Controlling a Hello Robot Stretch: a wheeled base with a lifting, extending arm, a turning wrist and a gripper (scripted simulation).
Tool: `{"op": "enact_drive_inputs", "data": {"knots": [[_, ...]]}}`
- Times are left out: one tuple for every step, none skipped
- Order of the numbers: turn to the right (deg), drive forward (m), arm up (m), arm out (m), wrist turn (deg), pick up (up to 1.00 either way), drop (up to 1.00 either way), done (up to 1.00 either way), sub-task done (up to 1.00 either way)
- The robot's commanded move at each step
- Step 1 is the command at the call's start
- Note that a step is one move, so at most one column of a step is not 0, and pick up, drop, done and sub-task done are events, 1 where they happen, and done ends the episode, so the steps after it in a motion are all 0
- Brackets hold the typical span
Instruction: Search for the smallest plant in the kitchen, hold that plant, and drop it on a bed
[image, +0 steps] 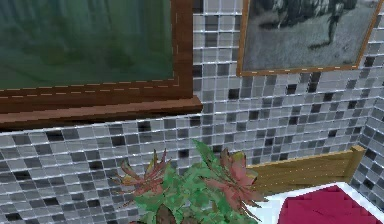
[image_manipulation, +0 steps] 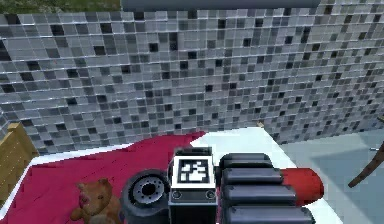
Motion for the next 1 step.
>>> {"op": "enact_drive_inputs", "data": {"knots": [[0.0, 0.0, 0.0, 0.42, 0.0, 0.0, 0.0, 0.0, 0.0]]}}
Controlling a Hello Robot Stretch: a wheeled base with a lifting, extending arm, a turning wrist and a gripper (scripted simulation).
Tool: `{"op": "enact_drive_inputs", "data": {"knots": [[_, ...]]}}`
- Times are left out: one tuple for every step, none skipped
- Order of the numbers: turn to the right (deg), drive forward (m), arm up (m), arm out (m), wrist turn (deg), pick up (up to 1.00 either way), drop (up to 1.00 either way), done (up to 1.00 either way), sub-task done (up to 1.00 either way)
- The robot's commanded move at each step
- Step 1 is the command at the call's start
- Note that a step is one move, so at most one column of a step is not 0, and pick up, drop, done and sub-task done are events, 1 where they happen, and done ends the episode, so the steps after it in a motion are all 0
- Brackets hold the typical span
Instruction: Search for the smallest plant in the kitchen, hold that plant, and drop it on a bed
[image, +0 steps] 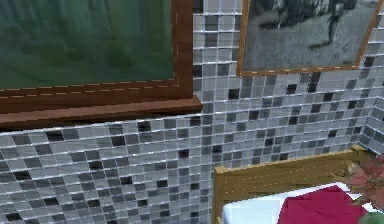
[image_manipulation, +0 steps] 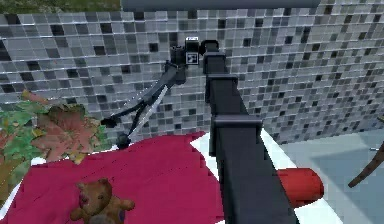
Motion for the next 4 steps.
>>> {"op": "enact_drive_inputs", "data": {"knots": [[0.0, 0.0, 0.0, 0.0, 45.0, 0.0, 0.0, 0.0, 0.0], [0.0, 0.0, 0.0, 0.0, 45.0, 0.0, 0.0, 0.0, 0.0], [0.0, 0.0, 0.0, 0.0, 12.0, 0.0, 0.0, 0.0, 0.0], [0.0, 0.0, -0.4, 0.0, 0.0, 0.0, 0.0, 0.0, 0.0]]}}
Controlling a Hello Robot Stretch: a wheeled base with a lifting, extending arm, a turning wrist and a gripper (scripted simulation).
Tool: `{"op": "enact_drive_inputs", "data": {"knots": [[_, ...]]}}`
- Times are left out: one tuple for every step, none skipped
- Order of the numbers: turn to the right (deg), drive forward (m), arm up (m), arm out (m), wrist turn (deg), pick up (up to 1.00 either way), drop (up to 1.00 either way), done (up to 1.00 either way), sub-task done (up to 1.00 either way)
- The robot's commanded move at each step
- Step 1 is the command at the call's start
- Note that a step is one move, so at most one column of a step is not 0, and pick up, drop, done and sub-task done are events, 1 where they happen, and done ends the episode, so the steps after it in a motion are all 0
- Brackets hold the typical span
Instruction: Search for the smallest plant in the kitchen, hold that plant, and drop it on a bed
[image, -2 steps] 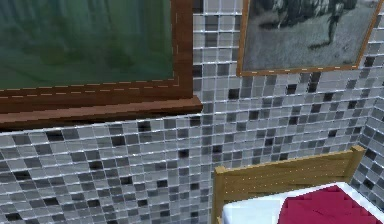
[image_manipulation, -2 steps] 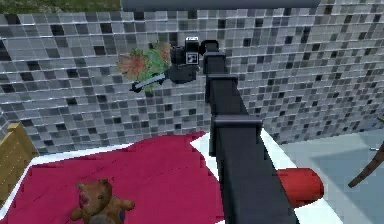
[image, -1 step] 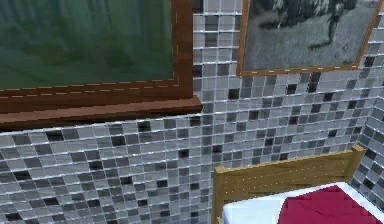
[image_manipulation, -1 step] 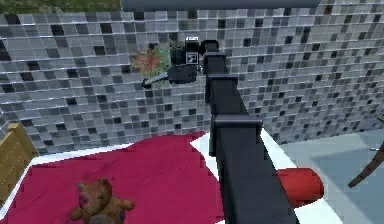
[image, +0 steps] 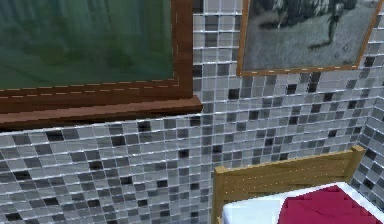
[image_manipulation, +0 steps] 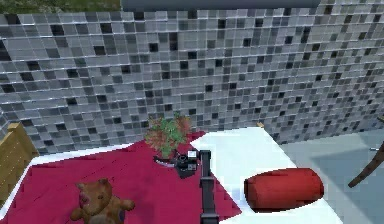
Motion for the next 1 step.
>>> {"op": "enact_drive_inputs", "data": {"knots": [[0.0, 0.0, -0.32, 0.0, 0.0, 0.0, 0.0, 0.0, 0.0]]}}
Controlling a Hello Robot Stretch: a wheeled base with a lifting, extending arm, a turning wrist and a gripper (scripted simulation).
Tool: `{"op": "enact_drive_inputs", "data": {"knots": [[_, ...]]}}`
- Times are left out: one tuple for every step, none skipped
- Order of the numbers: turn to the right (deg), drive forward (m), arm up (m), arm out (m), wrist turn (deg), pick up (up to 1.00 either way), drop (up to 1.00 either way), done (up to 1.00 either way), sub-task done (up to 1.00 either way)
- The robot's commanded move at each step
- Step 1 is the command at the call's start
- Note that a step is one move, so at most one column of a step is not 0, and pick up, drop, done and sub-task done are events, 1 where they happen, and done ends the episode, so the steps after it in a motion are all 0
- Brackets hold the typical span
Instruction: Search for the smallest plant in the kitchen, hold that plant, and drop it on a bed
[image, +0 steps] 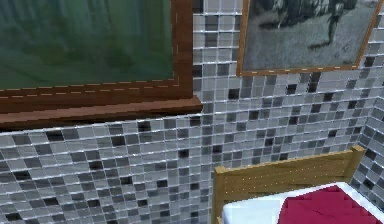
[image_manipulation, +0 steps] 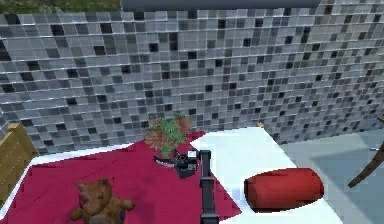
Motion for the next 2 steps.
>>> {"op": "enact_drive_inputs", "data": {"knots": [[0.0, 0.0, 0.0, 0.0, 0.0, 0.0, 1.0, 0.0, 0.0], [0.0, 0.0, 0.1, 0.0, 0.0, 0.0, 0.0, 0.0, 0.0]]}}
